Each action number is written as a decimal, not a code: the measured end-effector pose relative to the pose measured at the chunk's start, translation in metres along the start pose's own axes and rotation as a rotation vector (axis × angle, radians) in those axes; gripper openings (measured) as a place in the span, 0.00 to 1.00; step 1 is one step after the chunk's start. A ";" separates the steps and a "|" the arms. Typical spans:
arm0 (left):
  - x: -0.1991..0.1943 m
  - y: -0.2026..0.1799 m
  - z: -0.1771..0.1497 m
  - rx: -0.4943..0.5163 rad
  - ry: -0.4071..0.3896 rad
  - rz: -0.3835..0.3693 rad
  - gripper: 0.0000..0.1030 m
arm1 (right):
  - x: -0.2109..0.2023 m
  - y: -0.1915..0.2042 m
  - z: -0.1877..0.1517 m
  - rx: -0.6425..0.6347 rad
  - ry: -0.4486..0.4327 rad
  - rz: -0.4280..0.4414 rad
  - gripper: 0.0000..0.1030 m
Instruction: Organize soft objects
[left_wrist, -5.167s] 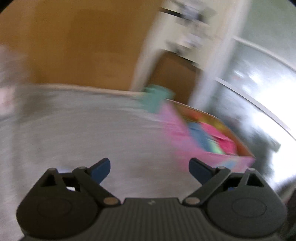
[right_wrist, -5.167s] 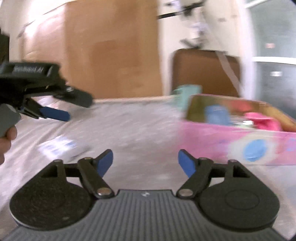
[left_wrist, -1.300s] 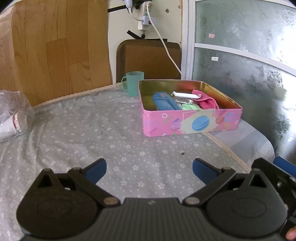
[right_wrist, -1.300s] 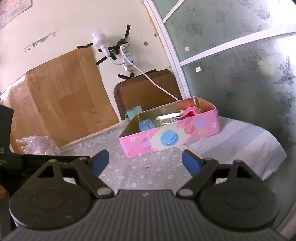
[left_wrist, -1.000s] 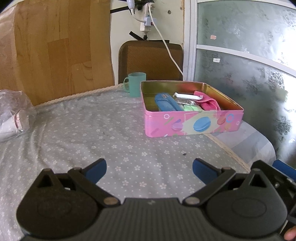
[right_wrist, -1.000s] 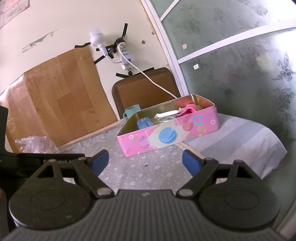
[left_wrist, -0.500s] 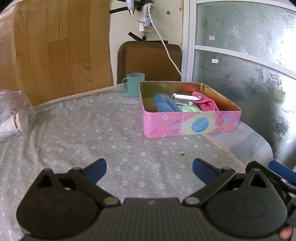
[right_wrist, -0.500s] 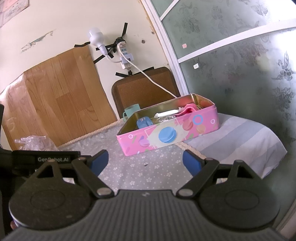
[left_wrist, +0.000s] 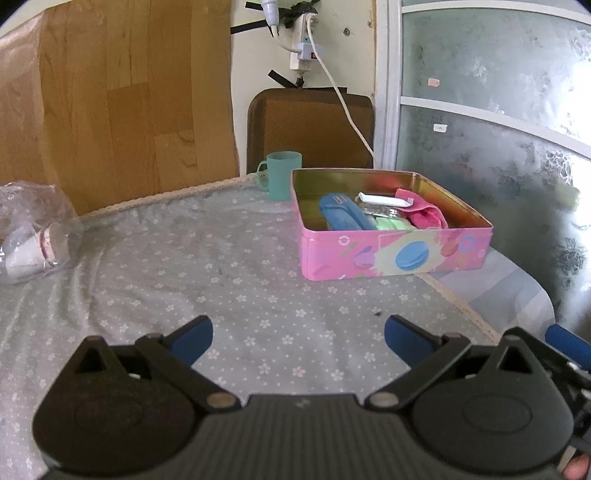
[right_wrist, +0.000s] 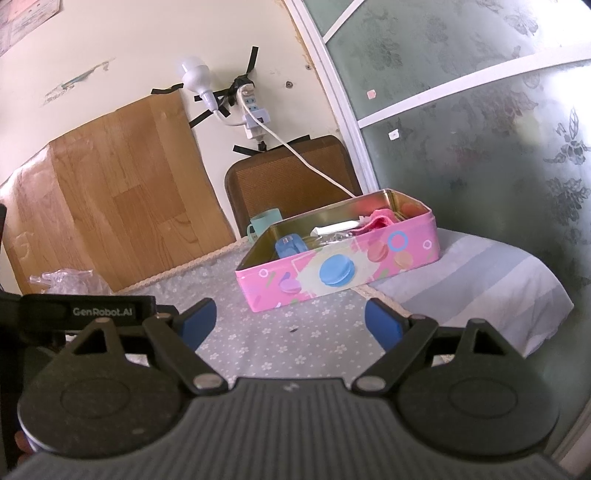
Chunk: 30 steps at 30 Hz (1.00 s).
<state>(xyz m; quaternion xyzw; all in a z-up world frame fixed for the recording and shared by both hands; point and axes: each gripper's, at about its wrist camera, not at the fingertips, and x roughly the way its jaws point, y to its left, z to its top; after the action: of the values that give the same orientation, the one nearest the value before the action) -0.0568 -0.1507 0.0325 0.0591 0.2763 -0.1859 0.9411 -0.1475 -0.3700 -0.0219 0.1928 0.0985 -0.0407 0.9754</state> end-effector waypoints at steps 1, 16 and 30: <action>0.001 0.001 0.000 0.000 0.004 -0.003 1.00 | 0.000 0.000 0.000 -0.001 0.001 0.001 0.87; -0.005 0.003 -0.002 -0.032 0.007 -0.071 1.00 | 0.001 0.001 -0.001 0.000 0.008 0.003 0.88; -0.006 0.004 -0.002 -0.030 0.006 -0.052 1.00 | 0.005 0.004 -0.002 -0.019 0.032 0.016 0.88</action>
<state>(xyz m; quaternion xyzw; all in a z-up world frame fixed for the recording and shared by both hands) -0.0611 -0.1442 0.0343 0.0385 0.2835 -0.2062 0.9357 -0.1421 -0.3656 -0.0236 0.1849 0.1127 -0.0291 0.9758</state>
